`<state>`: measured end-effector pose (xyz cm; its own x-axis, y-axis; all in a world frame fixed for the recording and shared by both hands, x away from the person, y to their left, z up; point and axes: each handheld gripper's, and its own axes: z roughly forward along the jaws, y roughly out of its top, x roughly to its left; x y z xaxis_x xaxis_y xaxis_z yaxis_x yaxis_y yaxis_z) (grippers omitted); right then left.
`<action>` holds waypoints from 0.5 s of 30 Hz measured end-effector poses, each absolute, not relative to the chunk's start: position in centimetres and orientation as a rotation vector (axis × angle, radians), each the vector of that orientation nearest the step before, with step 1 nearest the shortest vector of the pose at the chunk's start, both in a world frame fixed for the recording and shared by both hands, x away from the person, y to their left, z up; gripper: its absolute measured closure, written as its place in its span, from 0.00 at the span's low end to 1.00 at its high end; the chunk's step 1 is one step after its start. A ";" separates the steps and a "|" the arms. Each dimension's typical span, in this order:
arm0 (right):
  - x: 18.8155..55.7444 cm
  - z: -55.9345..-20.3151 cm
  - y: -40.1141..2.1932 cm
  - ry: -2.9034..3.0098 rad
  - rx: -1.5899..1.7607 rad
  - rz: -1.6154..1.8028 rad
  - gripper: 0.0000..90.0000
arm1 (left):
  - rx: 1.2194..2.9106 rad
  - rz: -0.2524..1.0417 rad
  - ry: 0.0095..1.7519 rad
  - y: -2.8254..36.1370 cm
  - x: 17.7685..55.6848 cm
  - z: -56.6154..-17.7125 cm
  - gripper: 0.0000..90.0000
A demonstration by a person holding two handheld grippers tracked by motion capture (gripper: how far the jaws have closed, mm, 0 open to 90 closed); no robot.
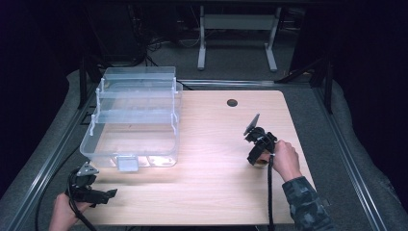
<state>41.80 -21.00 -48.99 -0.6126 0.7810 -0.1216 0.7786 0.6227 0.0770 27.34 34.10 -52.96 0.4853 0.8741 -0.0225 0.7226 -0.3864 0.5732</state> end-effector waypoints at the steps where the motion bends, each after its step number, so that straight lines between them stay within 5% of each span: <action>1: 41.8 -49.1 -21.6 2.686 1.319 0.014 0.22 | 2.217 0.387 1.315 34.1 27.3 -53.0 0.00; 15: 43.0 -50.9 -28.4 2.629 1.580 0.046 0.22 | 2.220 0.382 1.315 34.1 27.2 -53.2 0.00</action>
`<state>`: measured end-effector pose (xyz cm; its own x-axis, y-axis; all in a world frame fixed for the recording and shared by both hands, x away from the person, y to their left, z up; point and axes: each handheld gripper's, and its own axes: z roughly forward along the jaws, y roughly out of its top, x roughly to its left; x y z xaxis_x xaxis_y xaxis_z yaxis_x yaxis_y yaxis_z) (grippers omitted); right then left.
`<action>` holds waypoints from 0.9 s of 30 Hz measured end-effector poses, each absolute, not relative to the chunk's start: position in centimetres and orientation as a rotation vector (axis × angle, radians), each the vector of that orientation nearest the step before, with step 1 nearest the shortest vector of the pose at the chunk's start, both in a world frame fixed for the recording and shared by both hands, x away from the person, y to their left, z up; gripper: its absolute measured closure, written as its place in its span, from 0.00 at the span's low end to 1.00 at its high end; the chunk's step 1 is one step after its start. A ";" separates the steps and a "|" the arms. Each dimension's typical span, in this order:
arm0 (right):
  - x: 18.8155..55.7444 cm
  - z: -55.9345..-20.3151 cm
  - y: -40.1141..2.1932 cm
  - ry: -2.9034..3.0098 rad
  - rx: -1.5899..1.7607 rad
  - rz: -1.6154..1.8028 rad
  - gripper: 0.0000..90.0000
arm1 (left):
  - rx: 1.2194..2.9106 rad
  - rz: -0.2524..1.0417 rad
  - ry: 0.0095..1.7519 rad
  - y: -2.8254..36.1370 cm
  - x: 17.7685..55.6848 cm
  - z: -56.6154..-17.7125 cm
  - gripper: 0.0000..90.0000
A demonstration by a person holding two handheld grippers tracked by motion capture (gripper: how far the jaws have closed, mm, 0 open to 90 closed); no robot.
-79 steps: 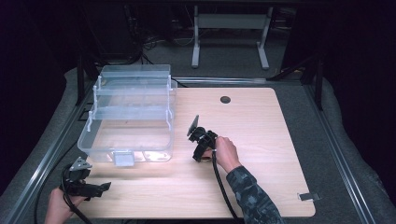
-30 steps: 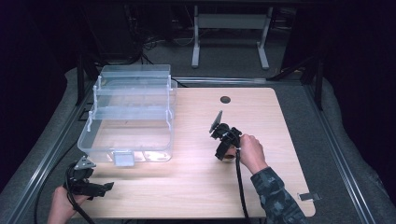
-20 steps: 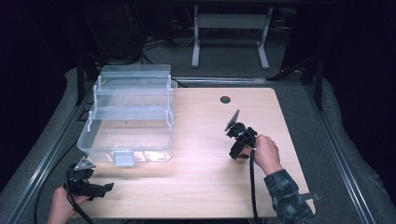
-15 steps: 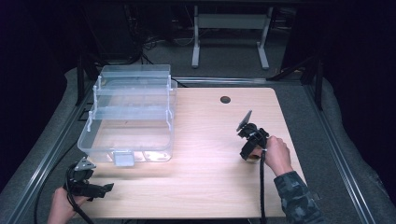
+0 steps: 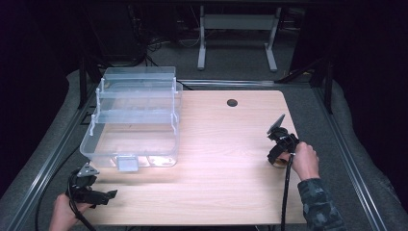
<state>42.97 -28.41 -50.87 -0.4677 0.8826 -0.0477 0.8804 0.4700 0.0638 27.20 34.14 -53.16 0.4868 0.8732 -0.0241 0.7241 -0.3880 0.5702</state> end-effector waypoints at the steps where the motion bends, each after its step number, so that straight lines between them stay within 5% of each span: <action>1: 43.0 -51.0 -28.6 2.605 1.580 0.032 0.22 | 2.220 0.382 1.315 34.1 27.2 -53.2 0.00; 12: 43.0 -52.7 -29.9 2.616 1.624 -0.014 0.22 | 2.237 0.370 1.305 34.0 27.3 -53.3 0.00; 15: 42.8 -52.7 -30.3 2.622 1.649 0.019 0.13 | 2.235 0.377 1.305 34.0 27.3 -53.1 0.00; 17: 42.6 -52.1 -30.6 2.620 1.674 0.045 0.05 | 2.249 0.384 1.296 33.9 27.3 -52.7 0.00; 27: 40.3 -49.2 -30.2 2.588 1.596 0.269 0.07 | 2.244 0.401 1.272 34.1 27.5 -50.6 0.00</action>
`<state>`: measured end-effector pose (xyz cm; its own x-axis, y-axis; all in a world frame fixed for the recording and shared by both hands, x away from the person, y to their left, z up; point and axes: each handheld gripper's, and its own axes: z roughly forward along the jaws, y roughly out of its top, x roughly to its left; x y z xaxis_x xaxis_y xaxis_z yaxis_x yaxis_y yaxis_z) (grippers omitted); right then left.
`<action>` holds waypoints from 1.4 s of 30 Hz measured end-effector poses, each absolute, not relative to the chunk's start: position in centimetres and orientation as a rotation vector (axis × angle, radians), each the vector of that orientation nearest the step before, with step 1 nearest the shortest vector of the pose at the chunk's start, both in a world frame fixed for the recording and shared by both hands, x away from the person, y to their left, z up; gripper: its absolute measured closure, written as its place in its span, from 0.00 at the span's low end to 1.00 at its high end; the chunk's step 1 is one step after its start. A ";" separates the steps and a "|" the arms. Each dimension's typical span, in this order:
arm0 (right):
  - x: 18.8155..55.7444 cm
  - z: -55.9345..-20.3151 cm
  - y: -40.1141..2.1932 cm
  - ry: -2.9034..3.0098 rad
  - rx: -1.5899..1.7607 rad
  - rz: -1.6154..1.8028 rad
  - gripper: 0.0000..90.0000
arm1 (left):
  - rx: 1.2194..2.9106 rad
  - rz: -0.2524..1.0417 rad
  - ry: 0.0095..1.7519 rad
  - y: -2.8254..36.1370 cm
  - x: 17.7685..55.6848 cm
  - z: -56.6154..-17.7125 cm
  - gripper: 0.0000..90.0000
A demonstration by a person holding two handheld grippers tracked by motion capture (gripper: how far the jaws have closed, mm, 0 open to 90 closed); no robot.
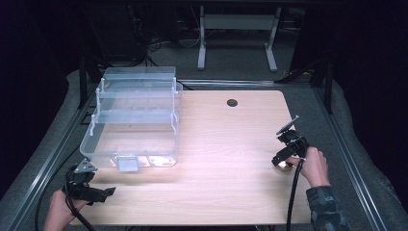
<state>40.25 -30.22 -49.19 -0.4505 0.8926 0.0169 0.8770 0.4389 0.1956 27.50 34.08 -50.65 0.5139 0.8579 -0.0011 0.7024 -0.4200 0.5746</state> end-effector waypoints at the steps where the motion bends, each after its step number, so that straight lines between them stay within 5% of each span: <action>1: 40.3 -49.2 -30.2 2.588 1.596 0.269 0.07 | 2.244 0.401 1.272 34.1 27.5 -50.6 0.00; 27: 34.8 -49.5 -23.9 2.685 1.320 0.463 0.07 | 2.156 0.480 1.295 35.4 31.3 -43.3 0.00; 42: 33.5 -49.3 -23.6 2.684 1.293 0.484 0.11 | 2.063 0.433 1.464 38.3 37.6 -44.5 0.00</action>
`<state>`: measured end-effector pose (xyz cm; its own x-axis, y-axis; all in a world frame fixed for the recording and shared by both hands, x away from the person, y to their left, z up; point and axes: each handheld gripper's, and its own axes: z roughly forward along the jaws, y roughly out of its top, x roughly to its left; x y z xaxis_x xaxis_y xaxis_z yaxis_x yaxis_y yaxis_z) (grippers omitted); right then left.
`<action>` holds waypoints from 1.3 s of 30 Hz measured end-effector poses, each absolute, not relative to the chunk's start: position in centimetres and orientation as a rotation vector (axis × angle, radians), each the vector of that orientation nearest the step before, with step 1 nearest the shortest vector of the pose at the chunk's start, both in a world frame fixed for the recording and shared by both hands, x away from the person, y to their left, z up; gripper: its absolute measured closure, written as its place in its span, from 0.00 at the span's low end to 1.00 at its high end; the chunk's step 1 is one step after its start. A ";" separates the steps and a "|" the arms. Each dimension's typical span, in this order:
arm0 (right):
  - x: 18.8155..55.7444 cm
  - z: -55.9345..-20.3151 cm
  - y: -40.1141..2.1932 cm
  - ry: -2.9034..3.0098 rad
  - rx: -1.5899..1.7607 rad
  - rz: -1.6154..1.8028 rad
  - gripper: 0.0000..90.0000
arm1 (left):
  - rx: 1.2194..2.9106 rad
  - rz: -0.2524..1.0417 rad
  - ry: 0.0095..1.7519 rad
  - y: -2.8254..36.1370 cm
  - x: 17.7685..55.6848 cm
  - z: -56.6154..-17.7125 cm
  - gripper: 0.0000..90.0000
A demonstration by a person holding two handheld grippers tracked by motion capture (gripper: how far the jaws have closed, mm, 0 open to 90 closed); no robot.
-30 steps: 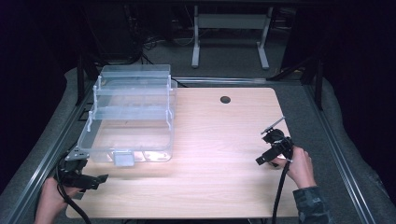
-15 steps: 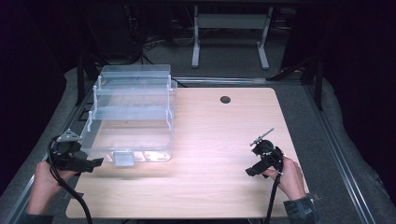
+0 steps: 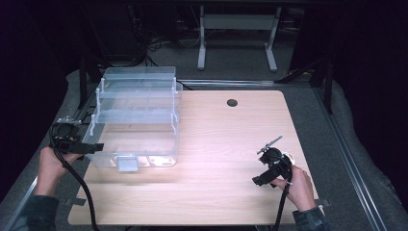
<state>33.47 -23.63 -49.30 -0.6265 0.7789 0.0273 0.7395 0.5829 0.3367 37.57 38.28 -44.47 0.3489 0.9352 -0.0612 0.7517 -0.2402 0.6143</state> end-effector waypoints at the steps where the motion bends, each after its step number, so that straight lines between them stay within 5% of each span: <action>1: 33.5 -49.3 -23.6 2.684 1.293 0.484 0.11 | 2.063 0.433 1.464 38.3 37.6 -44.5 0.00; 8: 33.3 -49.4 -23.2 2.684 1.302 0.487 0.15 | 1.976 0.424 1.634 40.3 39.6 -46.7 0.01; 27: 33.2 -49.9 -23.4 2.675 1.311 0.462 0.17 | 1.976 0.467 1.765 39.9 41.3 -48.0 0.75; 33: 33.0 -49.8 -23.7 2.660 1.321 0.452 0.18 | 1.981 0.499 1.787 40.2 41.2 -48.0 0.91; 39: 33.0 -50.1 -23.8 2.662 1.331 0.460 0.19 | 2.019 0.483 1.753 40.1 41.1 -47.9 0.92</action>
